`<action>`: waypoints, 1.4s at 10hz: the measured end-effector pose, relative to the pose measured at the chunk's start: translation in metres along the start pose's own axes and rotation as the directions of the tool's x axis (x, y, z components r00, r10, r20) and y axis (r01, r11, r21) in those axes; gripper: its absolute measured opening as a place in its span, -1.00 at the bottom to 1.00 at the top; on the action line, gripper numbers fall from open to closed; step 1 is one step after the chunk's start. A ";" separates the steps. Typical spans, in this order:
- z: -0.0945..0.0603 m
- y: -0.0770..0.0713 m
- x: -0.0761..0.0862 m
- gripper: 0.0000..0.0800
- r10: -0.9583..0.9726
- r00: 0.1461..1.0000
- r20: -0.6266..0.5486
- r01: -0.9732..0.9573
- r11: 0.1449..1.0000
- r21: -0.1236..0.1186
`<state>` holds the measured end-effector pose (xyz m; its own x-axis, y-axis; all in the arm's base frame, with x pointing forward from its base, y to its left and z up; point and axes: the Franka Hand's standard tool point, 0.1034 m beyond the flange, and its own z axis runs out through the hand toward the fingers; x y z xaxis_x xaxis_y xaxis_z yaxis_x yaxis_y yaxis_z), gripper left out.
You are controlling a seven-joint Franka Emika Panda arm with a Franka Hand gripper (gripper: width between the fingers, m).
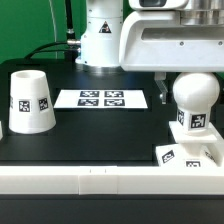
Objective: Assemble lamp
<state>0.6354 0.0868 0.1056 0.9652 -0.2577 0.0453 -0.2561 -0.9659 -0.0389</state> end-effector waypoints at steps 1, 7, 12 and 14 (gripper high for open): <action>0.000 0.000 -0.001 0.44 0.080 0.997 0.002 -0.080 0.997 0.000; 0.001 -0.008 -0.005 0.44 0.558 0.829 0.042 -0.560 0.828 0.026; 0.001 -0.009 -0.005 0.59 0.749 0.657 0.085 -0.753 0.657 0.034; -0.004 -0.011 -0.014 0.74 0.634 0.766 0.108 -0.637 0.771 -0.006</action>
Offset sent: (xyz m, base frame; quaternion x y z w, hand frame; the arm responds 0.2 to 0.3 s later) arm -0.0009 0.0048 -0.0001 0.0217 -0.0016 0.2598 0.9654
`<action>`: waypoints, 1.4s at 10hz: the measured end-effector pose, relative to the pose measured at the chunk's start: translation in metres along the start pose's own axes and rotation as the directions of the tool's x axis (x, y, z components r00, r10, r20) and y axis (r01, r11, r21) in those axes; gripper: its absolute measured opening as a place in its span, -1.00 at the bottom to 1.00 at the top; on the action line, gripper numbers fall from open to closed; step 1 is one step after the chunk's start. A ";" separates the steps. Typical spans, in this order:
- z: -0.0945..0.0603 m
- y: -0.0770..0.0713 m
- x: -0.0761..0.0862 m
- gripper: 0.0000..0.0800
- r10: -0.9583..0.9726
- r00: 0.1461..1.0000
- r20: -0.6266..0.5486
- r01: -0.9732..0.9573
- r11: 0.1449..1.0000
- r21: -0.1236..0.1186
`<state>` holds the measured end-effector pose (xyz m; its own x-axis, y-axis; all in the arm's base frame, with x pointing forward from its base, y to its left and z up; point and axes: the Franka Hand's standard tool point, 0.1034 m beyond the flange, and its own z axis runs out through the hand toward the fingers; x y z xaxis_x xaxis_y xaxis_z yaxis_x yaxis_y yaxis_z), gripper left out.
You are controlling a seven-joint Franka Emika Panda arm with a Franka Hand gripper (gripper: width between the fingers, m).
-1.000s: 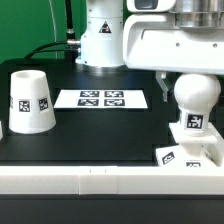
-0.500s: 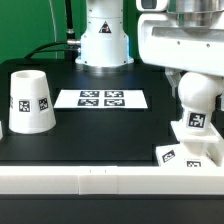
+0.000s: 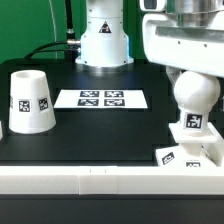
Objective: Assemble lamp
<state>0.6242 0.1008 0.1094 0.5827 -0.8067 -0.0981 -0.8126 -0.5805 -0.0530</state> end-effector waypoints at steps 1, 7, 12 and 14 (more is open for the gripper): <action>-0.003 -0.002 -0.004 0.74 -0.103 0.995 0.000 0.103 0.995 -0.005; -0.015 0.015 -0.016 0.75 -0.371 0.929 0.015 0.371 0.929 0.014; -0.022 0.020 -0.019 0.75 -0.528 0.849 0.017 0.527 0.850 0.009; -0.034 0.051 -0.008 0.75 -0.720 0.694 0.015 0.720 0.694 0.014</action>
Offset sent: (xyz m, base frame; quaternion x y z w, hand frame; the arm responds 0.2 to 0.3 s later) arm -0.0360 -0.0033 0.0172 0.0492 -0.0564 -0.1124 0.9908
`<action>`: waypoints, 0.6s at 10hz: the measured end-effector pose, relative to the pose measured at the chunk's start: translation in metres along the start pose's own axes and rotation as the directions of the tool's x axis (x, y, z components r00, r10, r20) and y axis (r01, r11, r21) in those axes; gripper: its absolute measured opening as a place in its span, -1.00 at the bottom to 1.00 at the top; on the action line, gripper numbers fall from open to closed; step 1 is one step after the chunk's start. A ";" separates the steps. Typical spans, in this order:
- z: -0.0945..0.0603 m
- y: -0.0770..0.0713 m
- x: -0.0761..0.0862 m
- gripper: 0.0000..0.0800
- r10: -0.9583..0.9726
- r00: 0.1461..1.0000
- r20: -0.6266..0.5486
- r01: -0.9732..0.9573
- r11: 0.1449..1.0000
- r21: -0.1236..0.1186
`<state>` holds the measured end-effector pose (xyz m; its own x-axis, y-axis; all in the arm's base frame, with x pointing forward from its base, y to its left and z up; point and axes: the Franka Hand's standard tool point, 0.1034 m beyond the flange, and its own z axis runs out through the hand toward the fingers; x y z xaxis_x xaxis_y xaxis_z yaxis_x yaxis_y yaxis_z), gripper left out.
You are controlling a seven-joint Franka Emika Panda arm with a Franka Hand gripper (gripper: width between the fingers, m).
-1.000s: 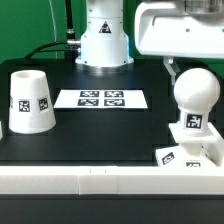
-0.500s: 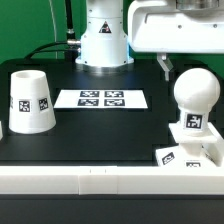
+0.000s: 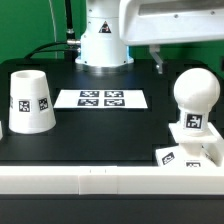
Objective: Assemble lamp
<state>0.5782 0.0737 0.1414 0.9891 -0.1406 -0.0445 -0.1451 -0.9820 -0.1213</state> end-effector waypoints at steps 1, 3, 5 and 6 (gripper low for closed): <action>0.001 0.027 -0.009 0.75 -0.057 0.998 -0.002 0.057 0.998 0.003; -0.003 0.082 -0.021 0.75 -0.017 0.999 -0.042 0.016 1.000 -0.011; -0.004 0.092 -0.023 0.75 0.002 0.999 -0.043 -0.003 1.000 -0.014; -0.004 0.091 -0.023 0.75 0.000 0.999 -0.041 0.000 1.000 -0.014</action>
Offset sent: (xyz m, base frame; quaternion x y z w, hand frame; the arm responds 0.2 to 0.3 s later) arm -0.0251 -0.0858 0.0076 -0.0037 0.0330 0.0912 0.9953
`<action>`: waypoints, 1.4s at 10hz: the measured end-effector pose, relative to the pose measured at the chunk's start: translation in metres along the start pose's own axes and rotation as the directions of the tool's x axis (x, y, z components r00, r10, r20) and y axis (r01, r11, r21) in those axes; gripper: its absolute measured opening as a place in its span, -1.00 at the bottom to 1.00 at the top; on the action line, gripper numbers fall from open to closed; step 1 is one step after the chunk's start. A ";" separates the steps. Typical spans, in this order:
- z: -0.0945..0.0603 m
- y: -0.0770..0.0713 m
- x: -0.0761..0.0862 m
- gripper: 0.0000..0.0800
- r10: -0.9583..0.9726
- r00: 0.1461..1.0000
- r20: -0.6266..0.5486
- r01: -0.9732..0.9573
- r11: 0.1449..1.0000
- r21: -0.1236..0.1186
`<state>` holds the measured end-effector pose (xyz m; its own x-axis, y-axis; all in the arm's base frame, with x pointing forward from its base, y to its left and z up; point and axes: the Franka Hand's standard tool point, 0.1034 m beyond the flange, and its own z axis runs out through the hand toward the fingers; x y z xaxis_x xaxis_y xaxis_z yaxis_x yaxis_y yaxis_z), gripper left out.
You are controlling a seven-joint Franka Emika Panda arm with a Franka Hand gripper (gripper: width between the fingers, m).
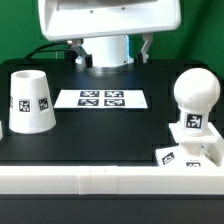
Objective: Assemble lamp
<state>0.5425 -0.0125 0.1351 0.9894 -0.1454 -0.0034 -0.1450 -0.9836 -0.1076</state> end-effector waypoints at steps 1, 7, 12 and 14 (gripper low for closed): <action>0.000 0.000 0.000 0.75 0.000 1.000 0.000 0.000 1.000 0.000; 0.004 0.057 -0.056 0.75 -0.083 0.996 0.013 0.083 0.996 -0.026; 0.009 0.067 -0.062 0.75 -0.098 0.995 0.016 0.098 0.995 -0.035; 0.011 0.086 -0.072 0.75 -0.149 0.988 0.029 0.150 0.988 -0.035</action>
Offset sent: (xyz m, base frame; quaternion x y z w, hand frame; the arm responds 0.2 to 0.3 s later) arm -0.0693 -0.0419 -0.0027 -0.0386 -0.0449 -0.0618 0.9963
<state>0.4591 -0.0851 0.1156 0.9999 0.0062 -0.0159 0.0050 -0.9974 -0.0717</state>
